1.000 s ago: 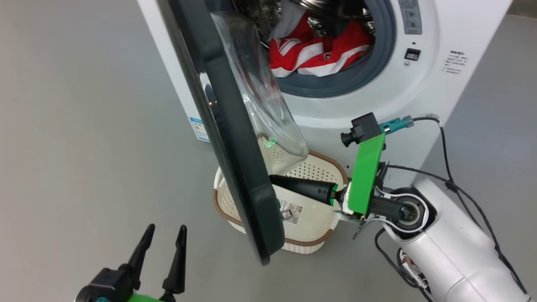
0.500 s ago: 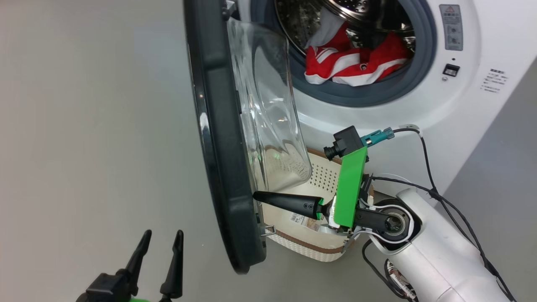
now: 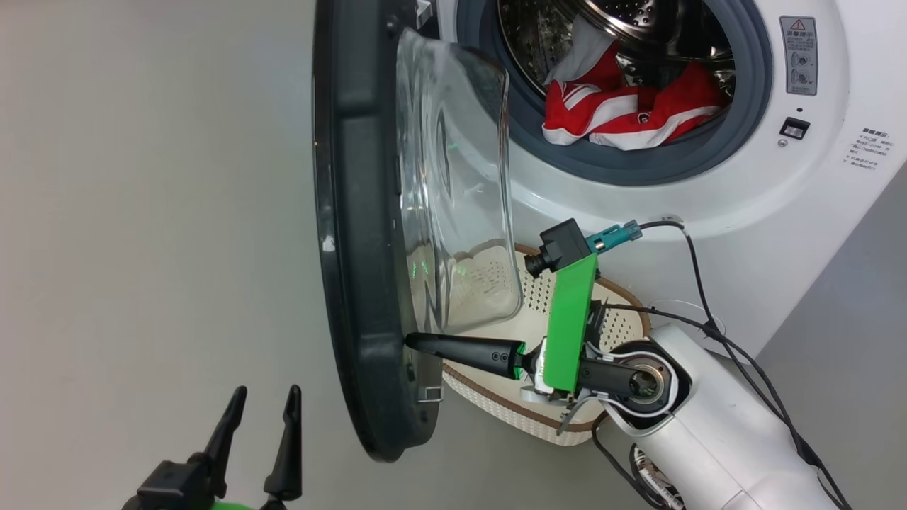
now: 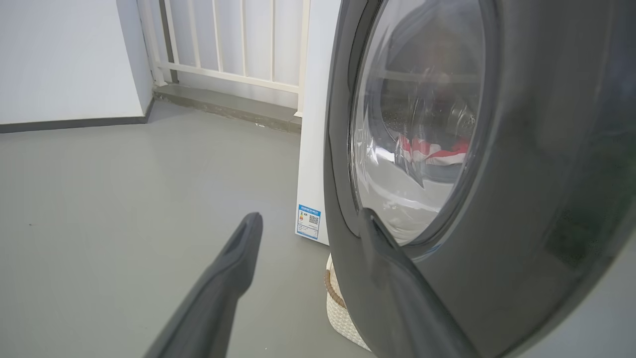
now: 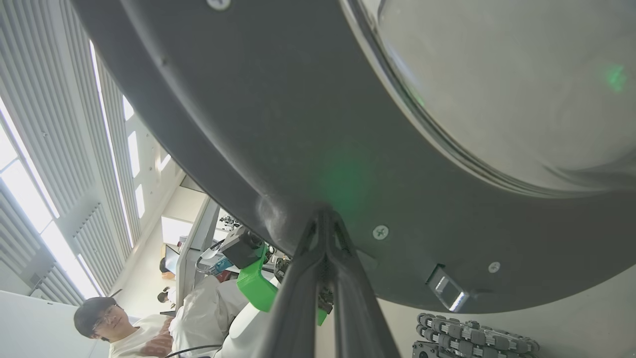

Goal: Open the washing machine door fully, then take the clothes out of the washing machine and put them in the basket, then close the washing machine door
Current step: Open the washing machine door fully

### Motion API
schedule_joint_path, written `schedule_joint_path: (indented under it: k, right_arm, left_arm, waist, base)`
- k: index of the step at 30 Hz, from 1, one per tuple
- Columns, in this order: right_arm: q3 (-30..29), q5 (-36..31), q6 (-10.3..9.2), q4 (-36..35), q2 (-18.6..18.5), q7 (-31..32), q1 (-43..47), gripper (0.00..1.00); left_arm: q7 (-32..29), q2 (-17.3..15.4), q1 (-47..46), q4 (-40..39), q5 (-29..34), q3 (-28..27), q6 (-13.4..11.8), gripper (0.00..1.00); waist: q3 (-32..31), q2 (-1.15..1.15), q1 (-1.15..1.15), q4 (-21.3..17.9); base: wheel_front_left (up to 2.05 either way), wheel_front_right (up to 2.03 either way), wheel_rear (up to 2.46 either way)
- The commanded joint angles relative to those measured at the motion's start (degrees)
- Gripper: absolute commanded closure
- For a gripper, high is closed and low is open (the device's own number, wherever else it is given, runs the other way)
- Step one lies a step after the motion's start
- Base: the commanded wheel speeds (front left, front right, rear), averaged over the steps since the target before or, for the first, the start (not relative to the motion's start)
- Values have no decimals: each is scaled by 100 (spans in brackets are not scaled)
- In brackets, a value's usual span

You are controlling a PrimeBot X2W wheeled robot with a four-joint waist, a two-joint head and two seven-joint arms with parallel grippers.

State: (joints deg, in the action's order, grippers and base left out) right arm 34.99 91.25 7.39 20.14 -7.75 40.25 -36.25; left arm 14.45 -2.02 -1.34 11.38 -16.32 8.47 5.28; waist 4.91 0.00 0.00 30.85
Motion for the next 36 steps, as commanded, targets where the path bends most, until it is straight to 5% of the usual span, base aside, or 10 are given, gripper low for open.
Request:
schedule_joint_path:
  k: [1, 8, 10, 12, 36]
  right_arm:
    - [106, -103, 10, -138, 208, -12, -89, 100]
    - [97, -137, 10, -78, 217, -81, -56, 98]
    - [72, -167, 10, -36, 181, -142, -26, 57]
    - [50, -195, 10, 13, 141, -206, 12, 0]
    - [174, -838, 10, 265, -907, -1858, 1026, 0]
  left_arm:
    - [55, -86, -85, -157, -20, -217, -24, 0]
    - [55, -86, -75, -160, -5, -261, -9, 0]
    - [55, -86, -70, -153, -27, -268, 6, 0]
    - [55, -86, -62, -136, -25, -276, 22, 0]
    - [55, -86, 47, -37, 169, -647, 140, 0]
  waist:
    - [5, 0, 0, -3]
    - [6, 0, 0, -74]
    - [-2, 0, 0, -105]
    - [-22, 0, 0, -145]
    - [-304, 0, 0, -661]
  base:
    - [0, 0, 0]
    - [0, 0, 0]
    - [0, 0, 0]
    - [0, 0, 0]
    - [0, 0, 0]
